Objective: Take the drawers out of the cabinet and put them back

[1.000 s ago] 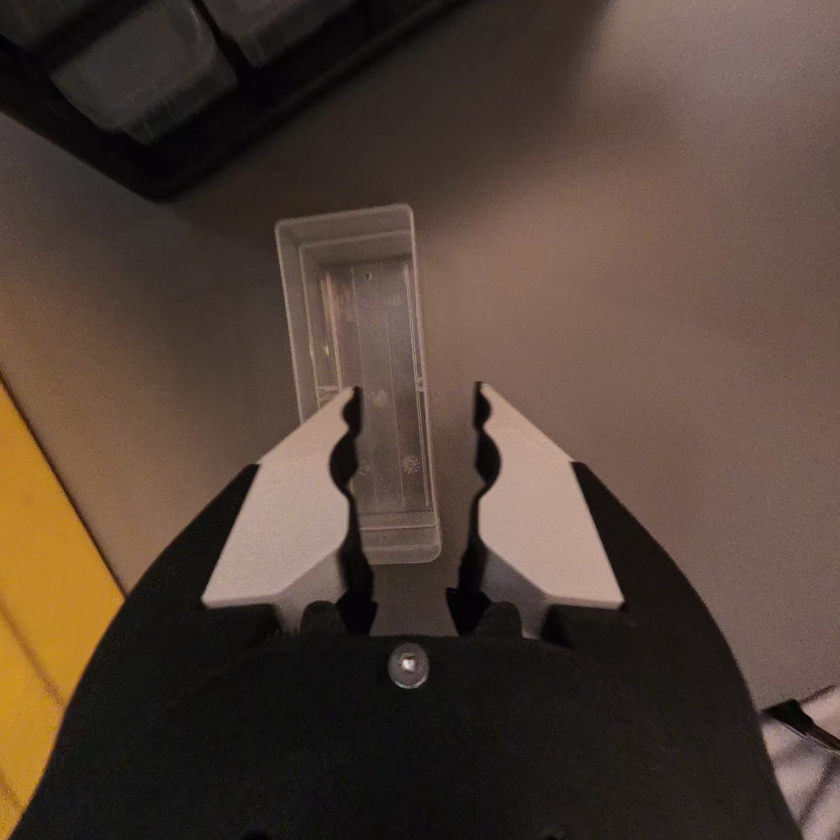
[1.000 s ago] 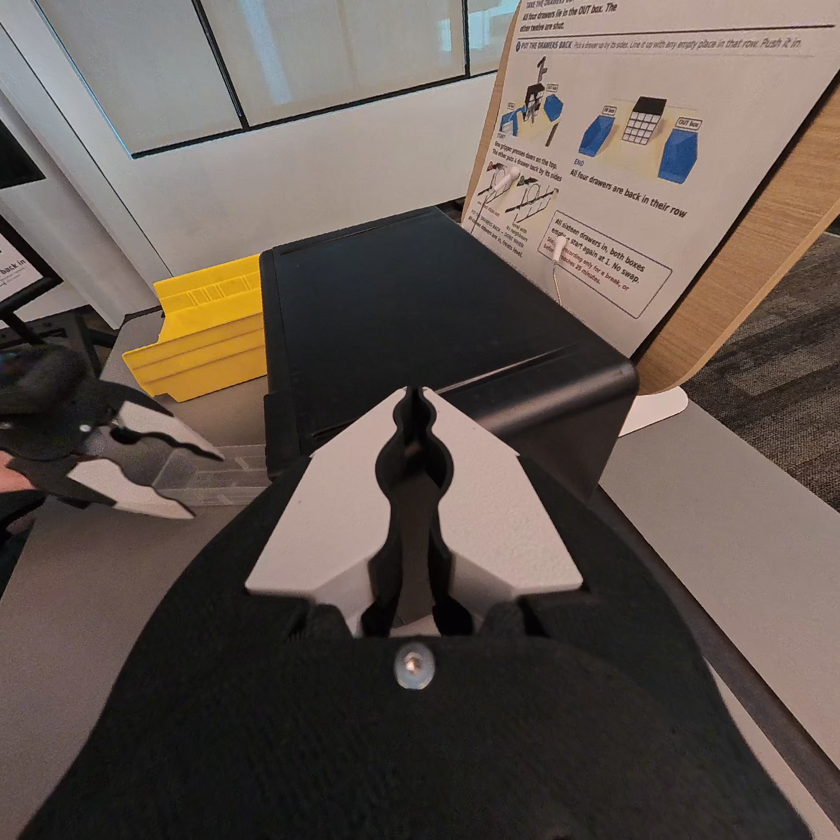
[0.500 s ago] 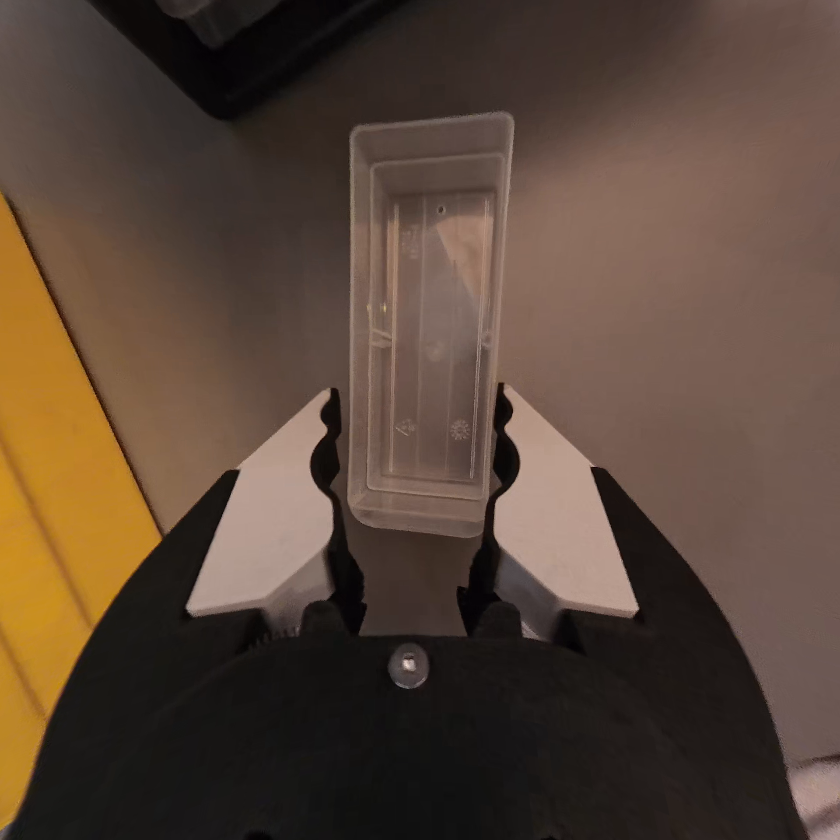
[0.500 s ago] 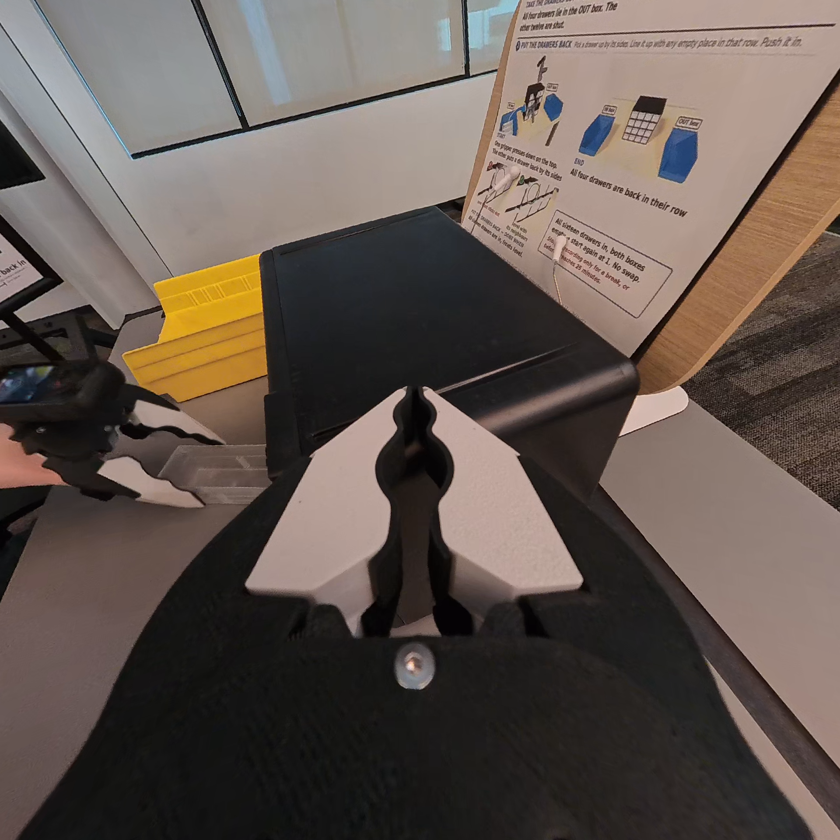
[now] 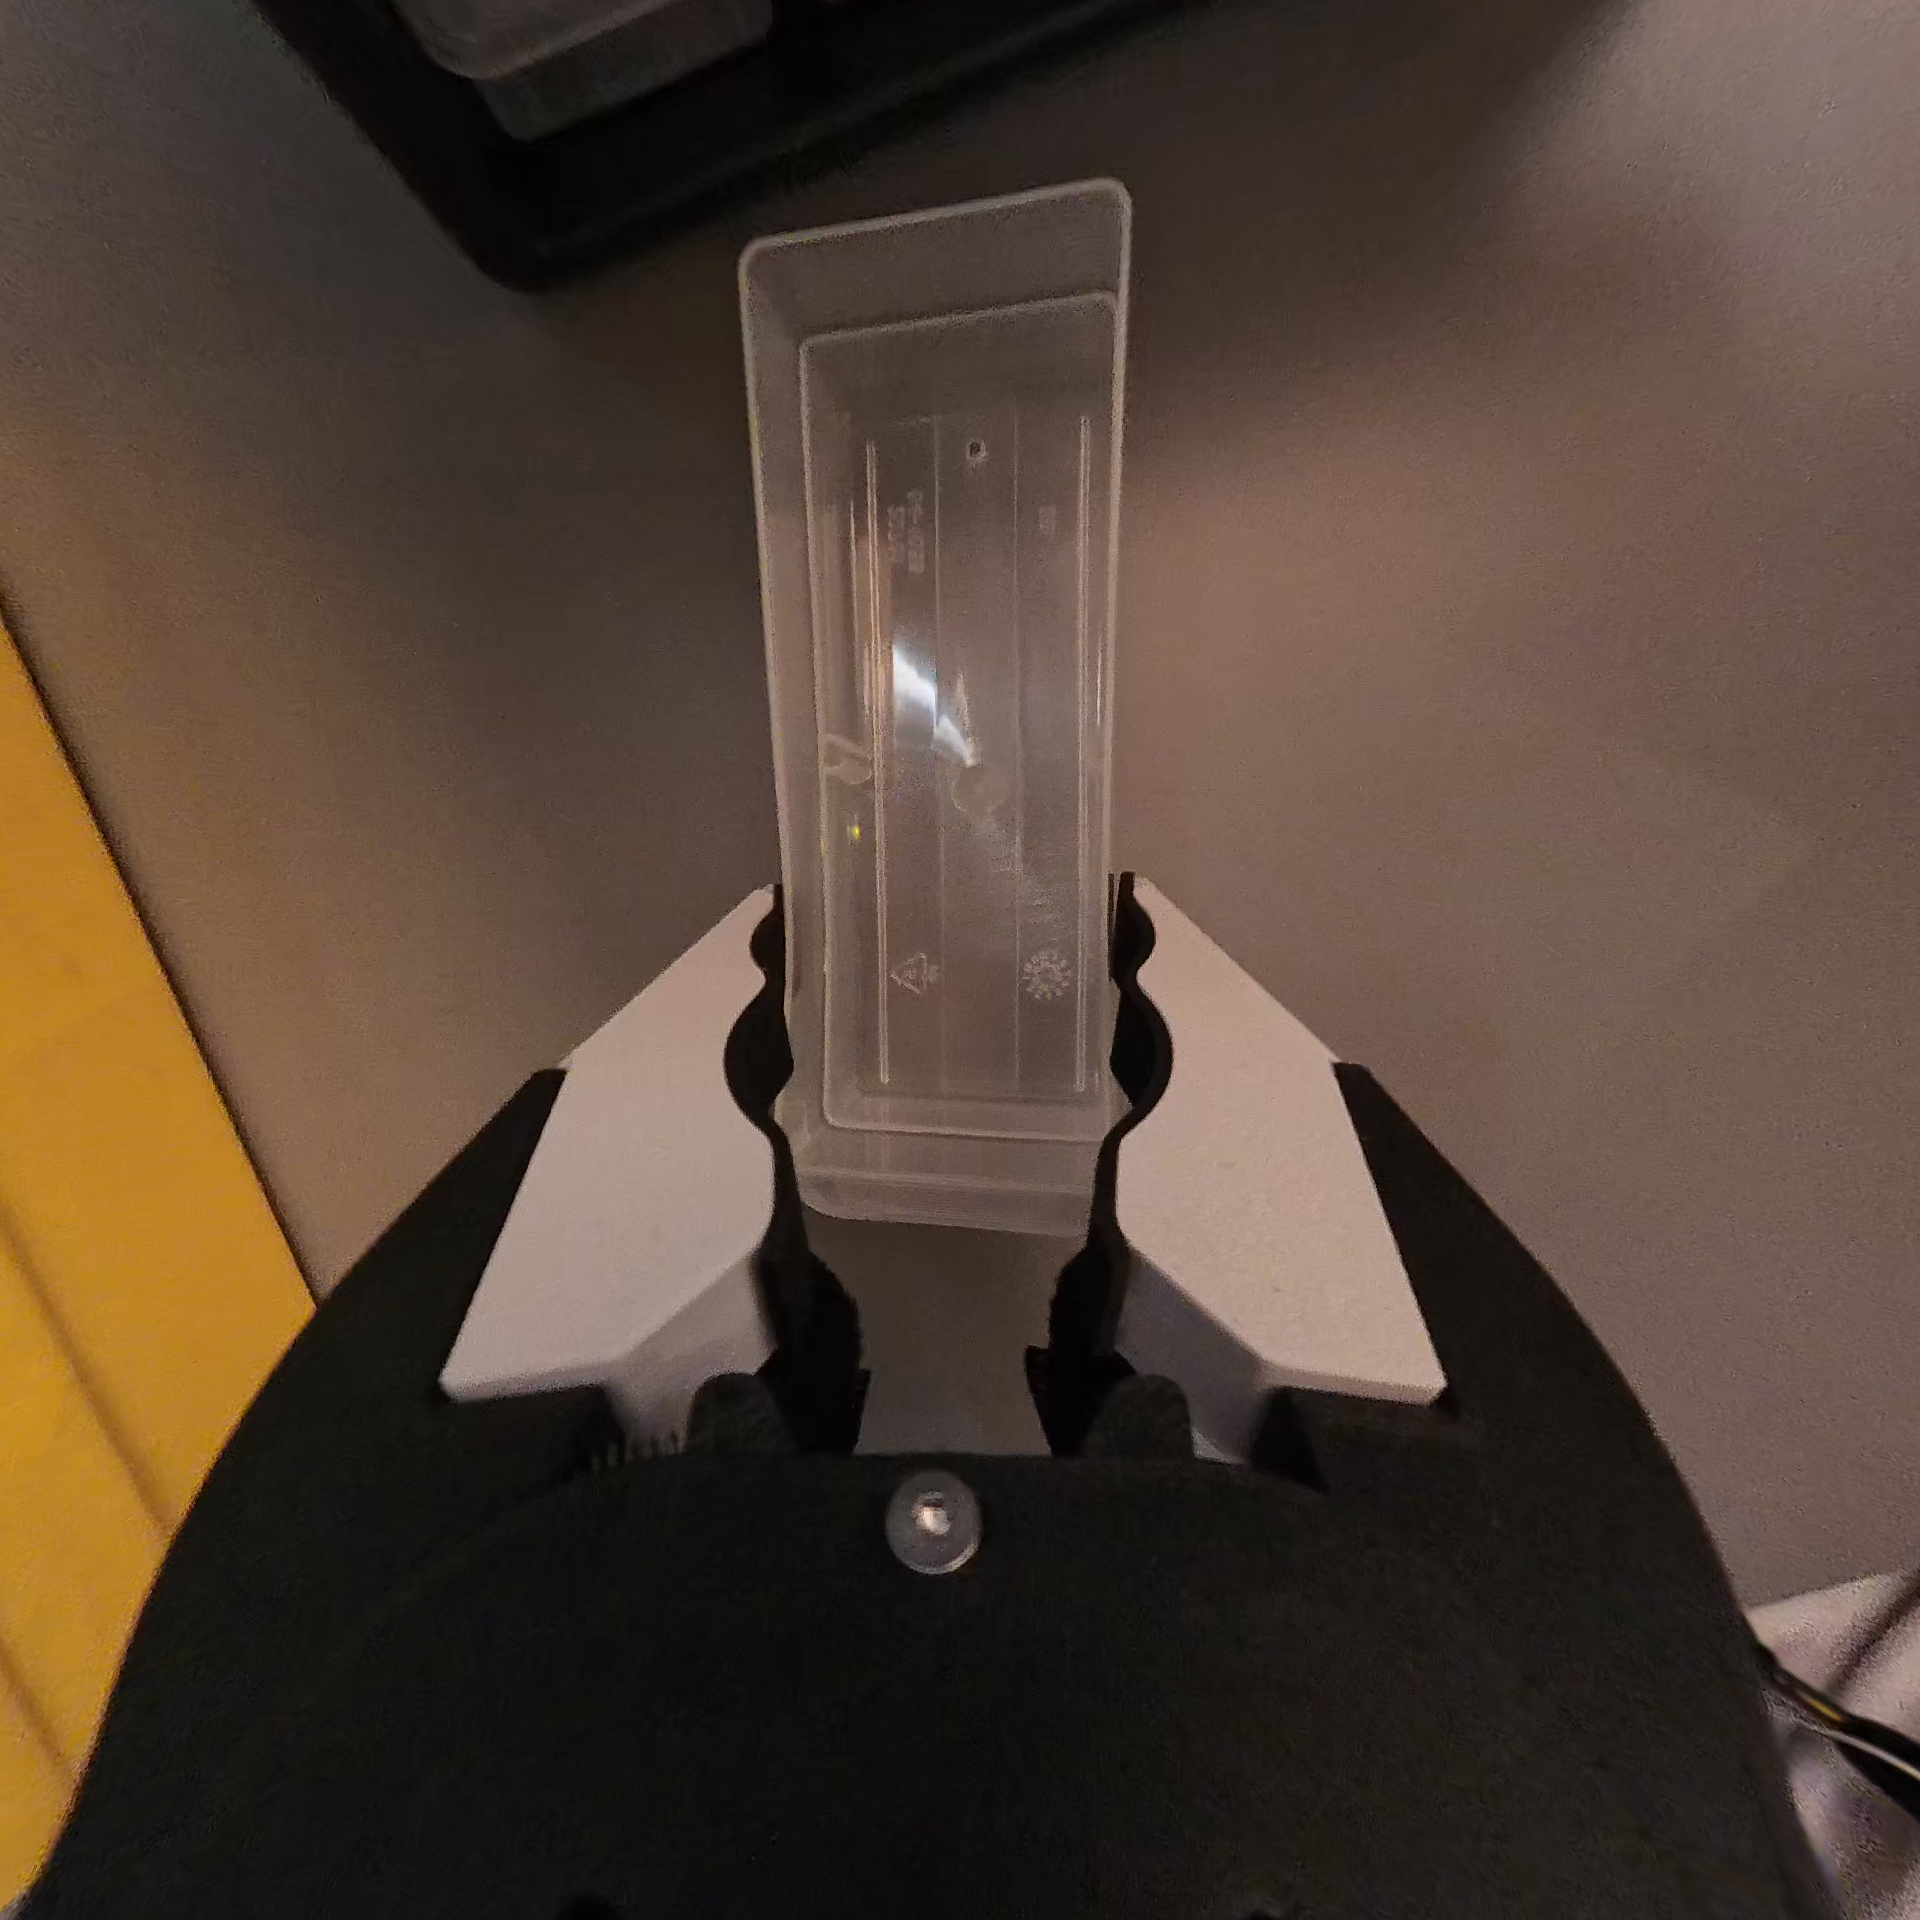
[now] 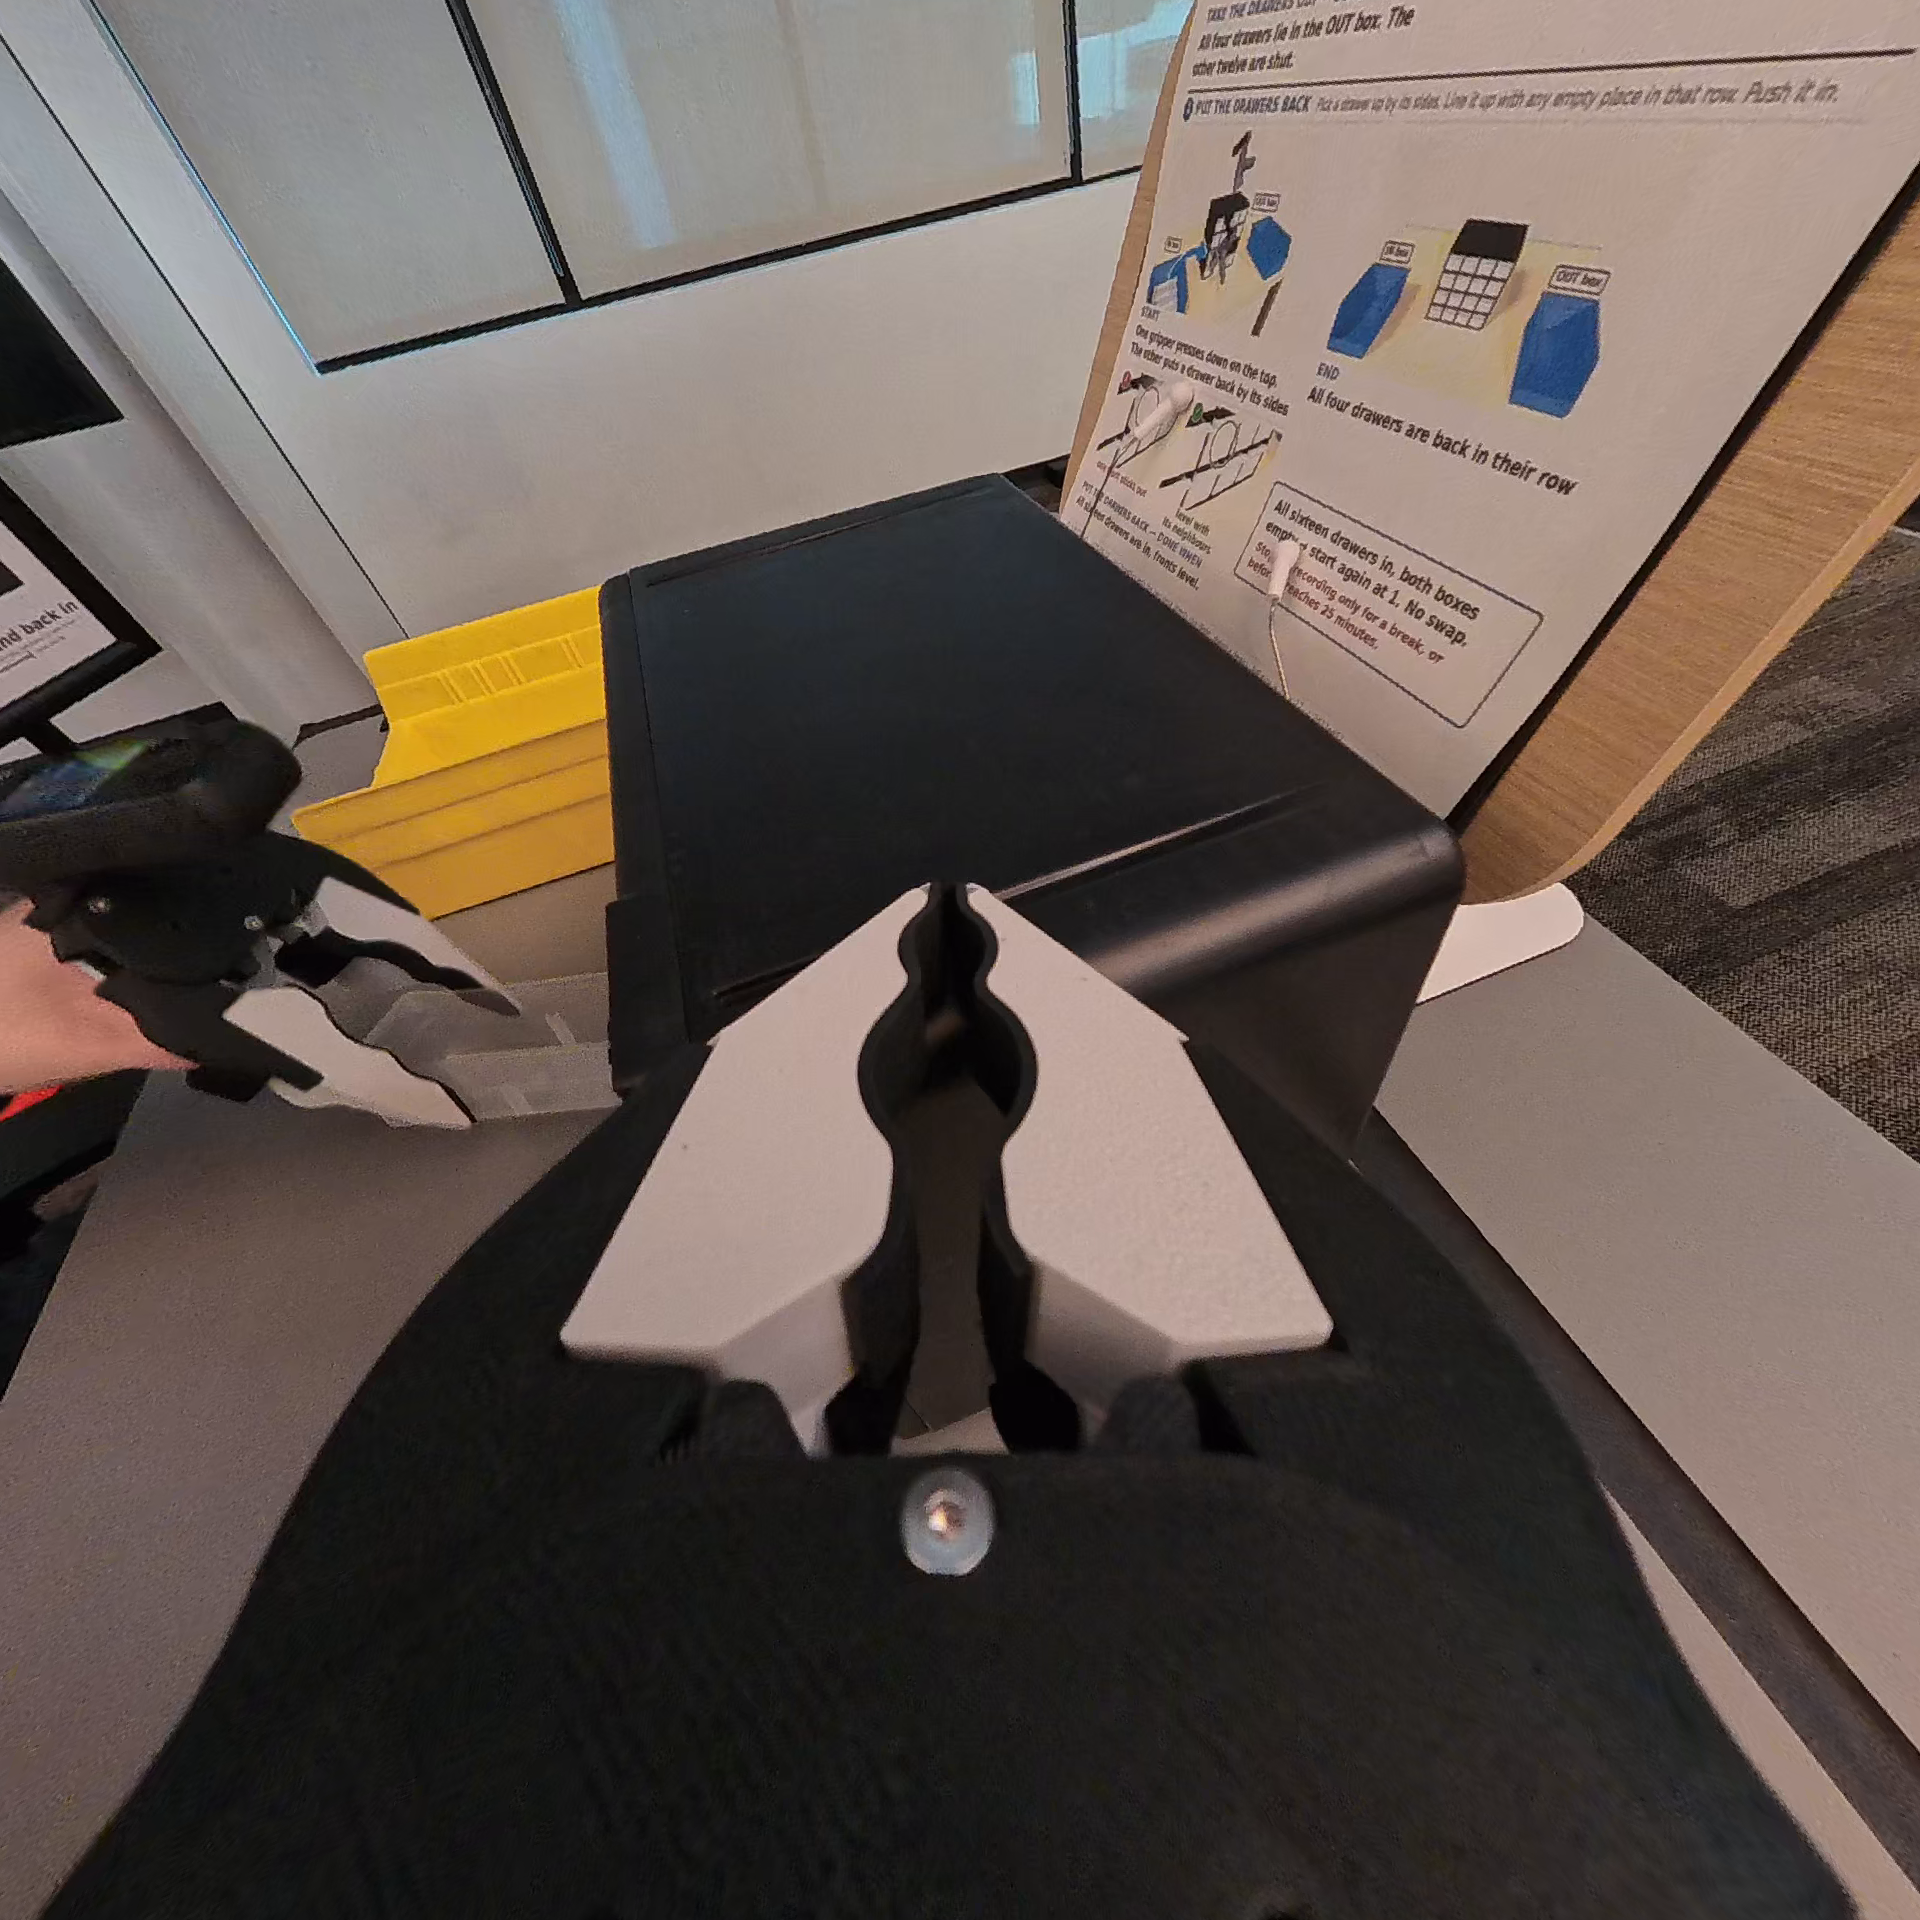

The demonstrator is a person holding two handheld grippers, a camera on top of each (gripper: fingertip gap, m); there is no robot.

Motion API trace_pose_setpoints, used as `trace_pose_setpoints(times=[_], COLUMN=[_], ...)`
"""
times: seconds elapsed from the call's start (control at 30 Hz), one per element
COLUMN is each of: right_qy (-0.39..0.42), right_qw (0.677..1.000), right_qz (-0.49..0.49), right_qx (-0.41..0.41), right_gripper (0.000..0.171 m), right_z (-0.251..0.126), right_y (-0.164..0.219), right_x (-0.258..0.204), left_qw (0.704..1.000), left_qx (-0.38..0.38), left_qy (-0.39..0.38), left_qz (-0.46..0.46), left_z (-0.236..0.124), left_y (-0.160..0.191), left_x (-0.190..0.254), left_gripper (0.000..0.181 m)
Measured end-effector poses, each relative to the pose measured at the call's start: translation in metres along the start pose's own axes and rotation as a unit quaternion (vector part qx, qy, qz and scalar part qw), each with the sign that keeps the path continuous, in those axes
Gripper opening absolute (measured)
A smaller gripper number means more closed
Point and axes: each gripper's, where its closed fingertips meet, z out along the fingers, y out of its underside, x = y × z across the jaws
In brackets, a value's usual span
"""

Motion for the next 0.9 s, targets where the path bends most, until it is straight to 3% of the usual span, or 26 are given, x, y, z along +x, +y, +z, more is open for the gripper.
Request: trace_pose_setpoints(times=[0.2, 0.57, 0.9], right_qy=[-0.002, -0.005, -0.014], right_qw=[1.000, 1.000, 1.000], right_qz=[0.002, 0.002, 0.008], right_qx=[0.002, 0.004, 0.009], right_gripper=[0.000, 0.000, 0.000], right_z=[0.000, 0.000, 0.000], right_y=[0.000, 0.000, 0.000], right_x=[0.000, 0.000, -0.001], left_qw=[0.999, 0.999, 0.997], left_qx=[0.012, 0.011, 0.005], left_qy=[-0.019, 0.006, -0.055], left_qz=[-0.038, -0.052, -0.051], left_z=[-0.020, -0.011, -0.008], left_y=[-0.028, -0.063, -0.078], left_x=[-0.007, 0.021, 0.016], left_gripper=[0.061, 0.060, 0.060])
